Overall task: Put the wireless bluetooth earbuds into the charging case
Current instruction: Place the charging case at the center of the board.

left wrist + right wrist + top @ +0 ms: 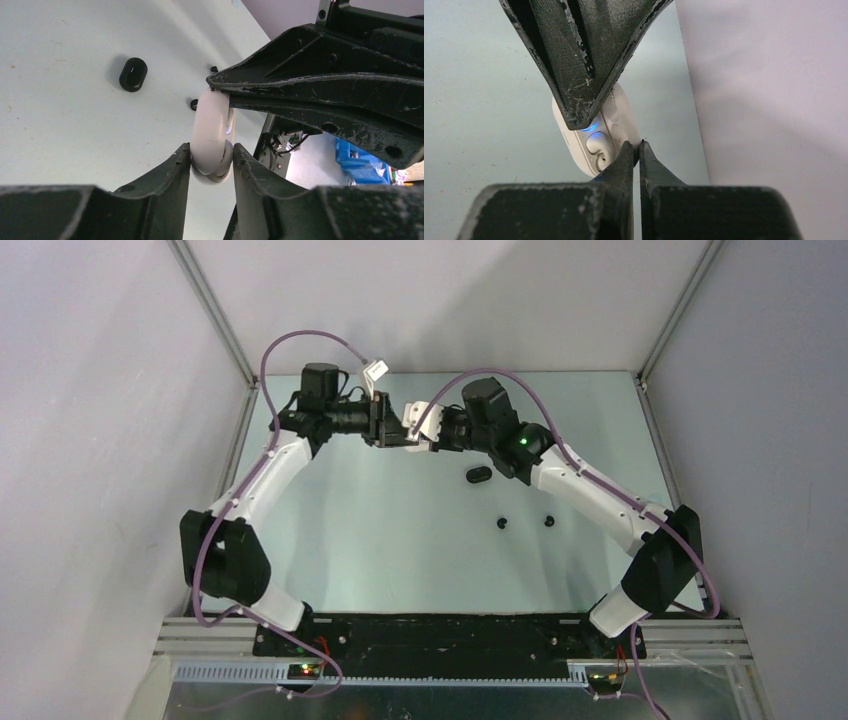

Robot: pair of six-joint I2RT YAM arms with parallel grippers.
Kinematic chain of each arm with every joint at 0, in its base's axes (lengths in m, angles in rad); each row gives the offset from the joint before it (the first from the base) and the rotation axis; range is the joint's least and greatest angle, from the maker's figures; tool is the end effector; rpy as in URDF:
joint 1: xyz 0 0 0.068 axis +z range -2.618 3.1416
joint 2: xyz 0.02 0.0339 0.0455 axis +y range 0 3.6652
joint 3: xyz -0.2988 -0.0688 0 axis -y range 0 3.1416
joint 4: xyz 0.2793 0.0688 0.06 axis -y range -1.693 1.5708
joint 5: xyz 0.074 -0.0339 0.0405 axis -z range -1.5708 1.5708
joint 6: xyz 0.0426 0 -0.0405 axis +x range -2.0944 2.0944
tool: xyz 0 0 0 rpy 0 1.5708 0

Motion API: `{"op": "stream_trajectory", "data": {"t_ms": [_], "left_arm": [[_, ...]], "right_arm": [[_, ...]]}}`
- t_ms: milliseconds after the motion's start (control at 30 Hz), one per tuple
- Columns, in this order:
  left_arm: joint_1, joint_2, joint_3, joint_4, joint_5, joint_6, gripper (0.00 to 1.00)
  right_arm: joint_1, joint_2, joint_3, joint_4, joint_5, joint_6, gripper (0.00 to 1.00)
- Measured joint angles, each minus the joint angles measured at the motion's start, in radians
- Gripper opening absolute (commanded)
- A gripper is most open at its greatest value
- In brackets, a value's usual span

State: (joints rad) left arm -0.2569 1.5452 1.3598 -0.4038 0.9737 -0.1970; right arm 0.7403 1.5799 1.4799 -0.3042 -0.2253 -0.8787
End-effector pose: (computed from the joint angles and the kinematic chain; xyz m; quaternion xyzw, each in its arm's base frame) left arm 0.3580 -0.1305 0.3653 0.2438 0.7725 -0.4958 0.3130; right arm 0.2984 0.2855 0.3987 -0.6431 0.5273 0.0558 0.5525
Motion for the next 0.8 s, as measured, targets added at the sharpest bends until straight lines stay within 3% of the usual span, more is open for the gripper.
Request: {"op": "stream_trajectory", "data": {"t_ms": [167, 333, 400, 433, 500, 600, 633, 800], "left_arm": [[0.000, 0.007, 0.000, 0.017, 0.003, -0.039, 0.28], [0.004, 0.011, 0.000, 0.031, 0.005, -0.065, 0.26], [0.005, 0.013, 0.000, 0.034, 0.006, -0.069, 0.36], [0.005, 0.013, 0.000, 0.035, 0.006, -0.072, 0.50], [0.006, 0.014, 0.000, 0.039, 0.006, -0.072, 0.63], [0.010, 0.014, 0.000, 0.045, 0.011, -0.079, 0.75], [0.013, 0.014, 0.000, 0.048, 0.018, -0.080, 0.84], [0.054, 0.014, 0.002, 0.052, 0.054, -0.083, 0.99]], "right_arm": [[0.002, 0.000, -0.010, 0.011, 0.010, -0.024, 0.00], [0.003, 0.000, -0.011, 0.013, 0.015, -0.039, 0.00], [0.003, 0.000, -0.013, 0.018, 0.019, -0.041, 0.00], [0.003, 0.000, -0.014, 0.020, 0.019, -0.042, 0.00], [0.003, 0.000, -0.017, 0.027, 0.020, -0.043, 0.00], [0.006, 0.000, -0.020, 0.029, 0.020, -0.043, 0.00], [0.007, 0.000, -0.021, 0.030, 0.020, -0.043, 0.00], [0.009, 0.000, -0.023, 0.033, 0.026, -0.043, 0.00]]}}
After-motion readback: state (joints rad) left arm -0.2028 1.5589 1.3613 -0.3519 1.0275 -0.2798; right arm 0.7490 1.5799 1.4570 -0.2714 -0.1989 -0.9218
